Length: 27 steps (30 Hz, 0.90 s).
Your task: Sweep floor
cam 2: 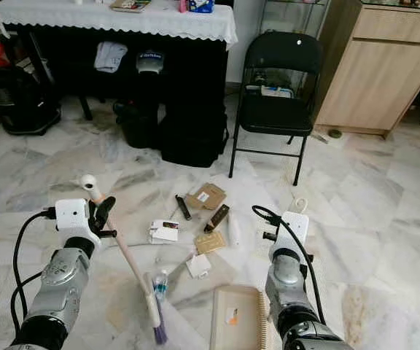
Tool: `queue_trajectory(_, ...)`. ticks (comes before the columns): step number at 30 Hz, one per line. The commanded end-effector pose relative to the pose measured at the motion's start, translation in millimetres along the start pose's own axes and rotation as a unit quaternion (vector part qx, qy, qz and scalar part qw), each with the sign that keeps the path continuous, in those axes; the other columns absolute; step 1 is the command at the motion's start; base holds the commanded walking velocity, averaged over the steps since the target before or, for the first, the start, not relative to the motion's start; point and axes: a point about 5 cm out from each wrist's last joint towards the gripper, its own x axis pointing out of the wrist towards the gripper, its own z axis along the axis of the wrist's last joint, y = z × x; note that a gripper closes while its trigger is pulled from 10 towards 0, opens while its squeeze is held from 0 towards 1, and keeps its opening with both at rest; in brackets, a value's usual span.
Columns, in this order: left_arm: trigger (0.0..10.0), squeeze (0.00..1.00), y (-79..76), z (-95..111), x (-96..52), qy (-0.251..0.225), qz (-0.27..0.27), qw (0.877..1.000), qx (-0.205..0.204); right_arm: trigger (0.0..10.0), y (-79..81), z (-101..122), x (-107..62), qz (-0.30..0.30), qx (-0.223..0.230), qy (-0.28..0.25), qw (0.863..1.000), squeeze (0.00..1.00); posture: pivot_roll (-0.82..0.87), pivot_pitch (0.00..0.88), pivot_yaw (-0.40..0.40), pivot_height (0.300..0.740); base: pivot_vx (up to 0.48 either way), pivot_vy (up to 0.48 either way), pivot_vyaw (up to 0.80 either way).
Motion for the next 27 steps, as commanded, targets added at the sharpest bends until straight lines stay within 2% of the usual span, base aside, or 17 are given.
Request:
queue_trajectory(1, 10.0, 0.00, -2.9, 5.6, 2.7, -0.008, -0.009, 1.000, 0.003, 10.0, 5.8, -5.6, -1.8, 0.013, 0.002, 0.022, 1.000, 0.00, 0.05, 0.000, -0.044, 0.740, 0.000, 0.000, 0.00)
queue_trajectory(5, 10.0, 0.00, -3.9, 5.2, 2.8, -0.007, -0.012, 1.000, 0.003, 10.0, 6.5, -5.3, -1.6, 0.018, 0.003, 0.024, 1.000, 0.00, 0.05, 0.000, -0.044, 0.740, 0.000, 0.000, 0.00)
queue_trajectory(6, 10.0, 0.00, -4.3, 5.1, 2.7, -0.006, -0.013, 1.000, 0.003, 10.0, 6.2, -5.4, -1.5, 0.018, 0.002, 0.024, 1.000, 0.09, 0.05, 0.000, -0.044, 0.740, 0.000, 0.000, 0.00)
queue_trajectory(7, 10.0, 0.00, -4.5, 5.0, 2.6, -0.006, -0.014, 1.000, 0.003, 10.0, 5.9, -5.4, -1.5, 0.018, 0.003, 0.024, 1.000, 0.49, 0.05, 0.000, -0.045, 0.740, 0.000, 0.000, 0.00)
queue_trajectory(13, 10.0, 0.00, -5.0, 4.8, 2.6, -0.005, -0.016, 1.000, 0.003, 10.0, 6.0, -5.4, -1.4, 0.020, 0.004, 0.025, 0.999, 0.46, 0.05, 0.000, -0.046, 0.740, 0.000, 0.000, 0.00)
queue_trajectory(14, 10.0, 0.00, -5.0, 4.8, 2.6, -0.005, -0.017, 1.000, 0.003, 10.0, 6.0, -5.3, -1.4, 0.021, 0.004, 0.025, 0.999, 0.40, 0.05, 0.000, -0.046, 0.740, 0.000, 0.000, 0.00)
queue_trajectory(16, 10.0, 0.00, -5.3, 4.7, 2.6, -0.004, -0.018, 1.000, 0.003, 10.0, 6.5, -5.0, -1.4, 0.023, 0.005, 0.024, 0.999, 0.41, 0.05, 0.000, -0.045, 0.740, 0.000, 0.000, 0.00)
queue_trajectory(18, 10.0, 0.00, -5.3, 4.7, 2.7, -0.004, -0.018, 1.000, 0.003, 10.0, 7.2, -4.7, -1.4, 0.026, 0.006, 0.024, 0.999, 0.53, 0.05, 0.000, -0.045, 0.740, 0.000, 0.000, 0.00)
queue_trajectory(19, 10.0, 0.00, -5.2, 4.7, 2.8, -0.004, -0.018, 1.000, 0.003, 10.0, 7.5, -4.7, -1.4, 0.027, 0.007, 0.024, 0.999, 0.53, 0.05, 0.000, -0.045, 0.740, 0.000, 0.000, 0.00)
queue_trajectory(20, 10.0, 0.00, -5.3, 4.6, 2.8, -0.003, -0.019, 1.000, 0.003, 10.0, 8.8, -4.1, -1.6, 0.032, 0.012, 0.022, 0.999, 1.00, 0.05, 0.000, -0.045, 0.740, 0.000, 0.000, 0.00)
queue_trajectory(23, 10.0, 0.00, -5.5, 4.5, 2.9, -0.002, -0.020, 1.000, 0.003, 10.0, 9.2, -4.2, -1.5, 0.033, 0.010, 0.024, 0.999, 1.00, 0.05, 0.000, -0.045, 0.740, 0.000, 0.000, 0.00)
queue_trajectory(24, 10.0, 0.00, -5.5, 4.5, 2.9, -0.002, -0.020, 1.000, 0.003, 10.0, 9.7, -4.1, -1.5, 0.035, 0.009, 0.025, 0.999, 0.88, 0.05, 0.000, -0.045, 0.740, 0.000, 0.000, 0.00)
queue_trajectory(25, 10.0, 0.00, -5.8, 4.3, 2.9, -0.001, -0.021, 1.000, 0.003, 10.0, 10.8, -4.0, -1.4, 0.041, 0.005, 0.027, 0.999, 0.00, 0.05, 0.000, -0.045, 0.740, 0.000, 0.000, 0.00)
queue_trajectory(27, 10.0, 0.00, -6.0, 4.3, 2.9, -0.001, -0.021, 1.000, 0.003, 10.0, 11.8, -4.1, -1.3, 0.047, 0.002, 0.029, 0.998, 0.00, 0.05, 0.000, -0.045, 0.740, 0.000, 0.000, 0.00)
